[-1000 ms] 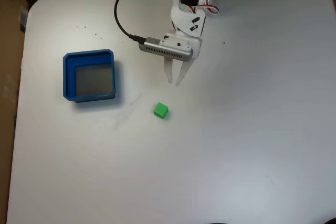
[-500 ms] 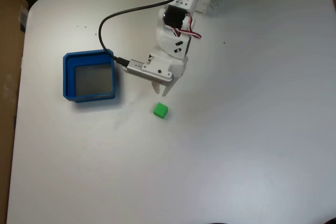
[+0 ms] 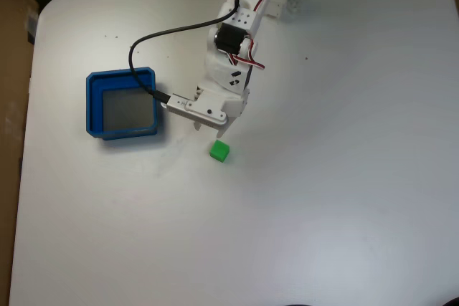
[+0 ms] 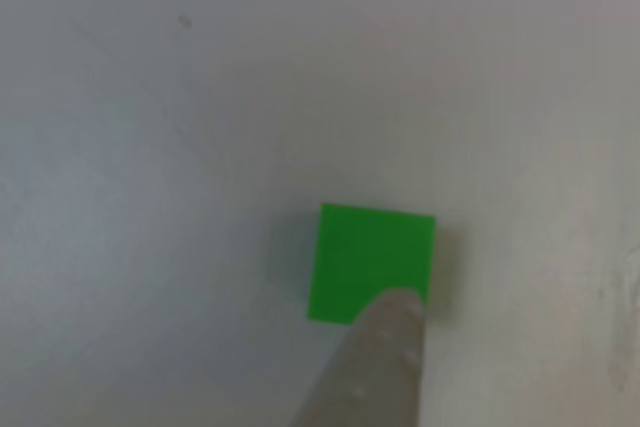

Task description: Pick up green cube and drop it in the blue box

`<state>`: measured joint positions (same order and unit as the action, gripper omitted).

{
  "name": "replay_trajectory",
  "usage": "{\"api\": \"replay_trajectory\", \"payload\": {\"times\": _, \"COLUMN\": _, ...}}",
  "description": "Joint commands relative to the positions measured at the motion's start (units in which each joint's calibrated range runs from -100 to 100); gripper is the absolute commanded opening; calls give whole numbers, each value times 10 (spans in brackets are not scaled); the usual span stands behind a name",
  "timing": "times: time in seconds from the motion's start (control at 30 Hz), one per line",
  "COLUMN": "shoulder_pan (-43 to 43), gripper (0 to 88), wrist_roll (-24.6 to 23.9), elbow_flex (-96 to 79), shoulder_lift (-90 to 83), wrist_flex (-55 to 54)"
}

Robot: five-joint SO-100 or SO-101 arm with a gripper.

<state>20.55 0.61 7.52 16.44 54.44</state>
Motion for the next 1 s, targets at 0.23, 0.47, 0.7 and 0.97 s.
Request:
{"api": "replay_trajectory", "payload": {"times": 0.23, "shoulder_pan": -5, "gripper": 312, "wrist_roll": -2, "elbow_flex": 47, "shoulder_lift": 32, "wrist_flex": -1}}
{"api": "replay_trajectory", "payload": {"times": 0.47, "shoulder_pan": -19, "gripper": 309, "wrist_roll": -1, "elbow_flex": 46, "shoulder_lift": 43, "wrist_flex": 1}}
{"api": "replay_trajectory", "payload": {"times": 0.7, "shoulder_pan": -20, "gripper": 309, "wrist_roll": -2, "elbow_flex": 45, "shoulder_lift": 43, "wrist_flex": 2}}
{"api": "replay_trajectory", "payload": {"times": 0.97, "shoulder_pan": -32, "gripper": 309, "wrist_roll": -38, "elbow_flex": 47, "shoulder_lift": 42, "wrist_flex": 18}}
